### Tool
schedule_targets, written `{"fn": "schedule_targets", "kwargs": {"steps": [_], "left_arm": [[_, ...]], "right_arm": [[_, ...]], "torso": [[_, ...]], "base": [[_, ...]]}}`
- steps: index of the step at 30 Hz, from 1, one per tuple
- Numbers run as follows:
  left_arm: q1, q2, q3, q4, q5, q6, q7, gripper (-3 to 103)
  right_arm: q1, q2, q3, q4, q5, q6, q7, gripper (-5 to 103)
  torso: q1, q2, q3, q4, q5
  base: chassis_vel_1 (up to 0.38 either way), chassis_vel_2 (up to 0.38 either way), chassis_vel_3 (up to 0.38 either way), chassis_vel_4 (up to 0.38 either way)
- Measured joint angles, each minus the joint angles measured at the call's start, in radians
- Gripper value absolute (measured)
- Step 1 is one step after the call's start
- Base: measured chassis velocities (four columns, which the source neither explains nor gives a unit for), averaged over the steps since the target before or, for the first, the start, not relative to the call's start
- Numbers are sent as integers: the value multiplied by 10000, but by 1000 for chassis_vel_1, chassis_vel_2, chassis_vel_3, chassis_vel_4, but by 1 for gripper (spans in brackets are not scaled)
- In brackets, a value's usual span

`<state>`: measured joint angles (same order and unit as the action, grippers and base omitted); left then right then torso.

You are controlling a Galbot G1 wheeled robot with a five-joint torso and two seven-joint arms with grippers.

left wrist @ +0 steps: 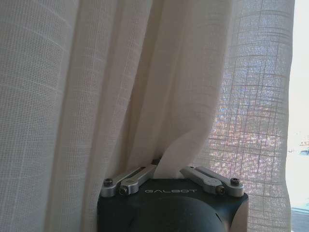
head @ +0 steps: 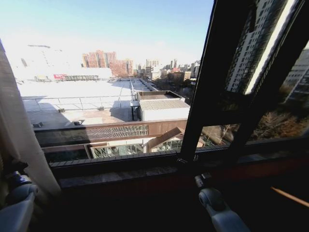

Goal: Open the curtains by pulling them apart, changing their state from closed to fully open.

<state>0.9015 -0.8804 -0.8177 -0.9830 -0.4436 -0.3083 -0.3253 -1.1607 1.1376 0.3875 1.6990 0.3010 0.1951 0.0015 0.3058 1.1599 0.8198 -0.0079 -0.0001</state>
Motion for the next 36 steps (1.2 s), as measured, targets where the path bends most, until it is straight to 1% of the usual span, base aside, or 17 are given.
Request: {"fn": "schedule_targets", "kwargs": {"steps": [13,16,20,21,23,24,25,26,27,28,29,31,32,33,34,35,36], "left_arm": [[-80,110,-182,582,268,-8,-345,0],[39,43,-193,356,287,-16,-346,0],[442,-281,-308,-467,485,75,-302,0],[442,-281,-308,-467,485,75,-302,0],[1051,-589,-553,-1365,857,190,125,11],[1355,-733,-661,-1768,989,208,314,11],[1355,-733,-661,-1768,989,208,314,11],[1821,-974,-804,-2338,1076,201,662,21],[2183,-1149,-888,-2745,1062,178,966,21],[2183,-1149,-888,-2745,1062,178,966,21],[2477,-1288,-933,-3079,998,113,1260,26],[3225,-1744,-1000,-4057,415,-65,2079,37],[3406,-1869,-953,-4349,132,-47,2317,43],[3536,-1966,-874,-4607,-147,39,2527,43],[3536,-1966,-874,-4607,-147,39,2527,43],[3609,-2062,-781,-4835,-419,144,2697,48],[3710,-2206,-581,-5212,-832,303,3036,54]], "right_arm": [[0,0,0,0,0,0,0,100],[0,0,0,1,0,0,0,100],[0,0,0,0,0,0,0,100],[0,0,0,0,0,0,0,100],[1,0,1,0,0,0,0,100],[0,1,0,0,0,-1,0,100],[0,1,0,0,0,-1,0,100],[0,0,1,0,0,0,0,100],[0,1,0,0,0,0,0,100],[0,1,0,0,0,0,0,100],[0,0,0,0,0,0,0,100],[0,0,0,0,0,0,0,100],[1,0,1,0,0,0,0,100],[0,1,0,0,0,0,0,100],[0,1,0,0,0,0,0,100],[1,0,1,1,0,0,1,100],[0,1,0,0,0,0,0,100]], "torso": [[0,0,0,2,2],[0,0,0,4,1],[0,0,0,0,2],[0,0,0,0,2],[0,0,0,-2,2],[0,0,0,0,3],[0,0,0,0,3],[0,0,0,1,5],[0,0,0,2,3],[0,0,0,2,3],[-1,0,0,4,-1],[-1,0,0,4,6],[-2,1,0,6,4],[-2,0,0,6,0],[-2,0,0,6,0],[-2,1,-1,4,3],[-2,1,0,0,4]], "base": [[0,0,0,0],[0,0,0,0],[0,0,0,0],[0,0,0,0],[0,0,0,0],[0,0,0,0],[0,0,0,0],[0,0,0,0],[0,0,0,0],[0,0,0,0],[0,0,0,0],[0,0,0,0],[0,0,0,0],[0,0,0,0],[0,0,0,0],[0,0,0,0],[0,0,0,0]]}}
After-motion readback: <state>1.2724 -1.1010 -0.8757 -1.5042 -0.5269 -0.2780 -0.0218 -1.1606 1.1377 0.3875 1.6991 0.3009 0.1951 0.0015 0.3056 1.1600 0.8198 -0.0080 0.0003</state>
